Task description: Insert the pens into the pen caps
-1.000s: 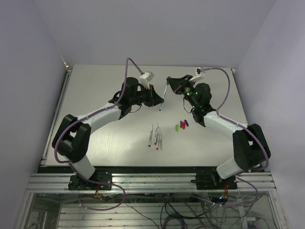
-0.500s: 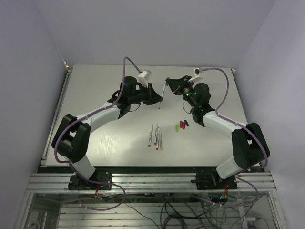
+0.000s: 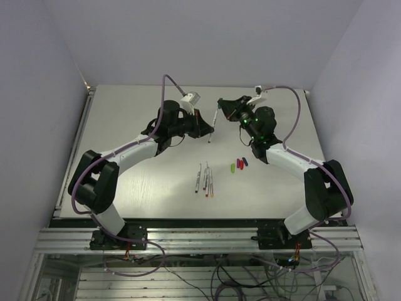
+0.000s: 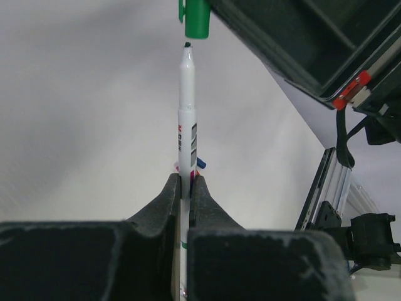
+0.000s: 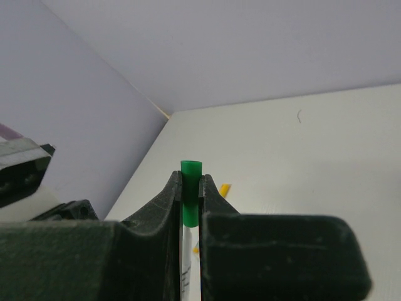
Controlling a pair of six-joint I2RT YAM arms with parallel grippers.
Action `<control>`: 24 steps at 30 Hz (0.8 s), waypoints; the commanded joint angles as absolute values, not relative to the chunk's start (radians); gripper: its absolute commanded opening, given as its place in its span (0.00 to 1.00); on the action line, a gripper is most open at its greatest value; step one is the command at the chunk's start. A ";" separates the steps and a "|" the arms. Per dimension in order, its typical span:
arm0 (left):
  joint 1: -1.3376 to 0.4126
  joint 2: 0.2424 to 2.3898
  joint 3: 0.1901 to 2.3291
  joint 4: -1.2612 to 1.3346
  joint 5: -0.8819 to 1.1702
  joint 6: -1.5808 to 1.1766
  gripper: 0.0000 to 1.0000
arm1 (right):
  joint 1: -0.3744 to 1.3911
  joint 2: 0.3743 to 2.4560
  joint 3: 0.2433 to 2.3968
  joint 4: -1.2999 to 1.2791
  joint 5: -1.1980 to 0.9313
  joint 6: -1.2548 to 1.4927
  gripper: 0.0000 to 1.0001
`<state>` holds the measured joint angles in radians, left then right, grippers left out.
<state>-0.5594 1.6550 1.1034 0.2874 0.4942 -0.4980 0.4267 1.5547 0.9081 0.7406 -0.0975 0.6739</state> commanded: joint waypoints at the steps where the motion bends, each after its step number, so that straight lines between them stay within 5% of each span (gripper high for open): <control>1: -0.556 1.651 1.116 0.302 0.501 -0.481 0.07 | 0.431 1.551 0.942 0.776 -0.079 0.638 0.00; 24: -0.556 1.639 1.105 0.323 0.493 -0.491 0.07 | 0.439 1.540 0.893 0.788 -0.107 0.696 0.00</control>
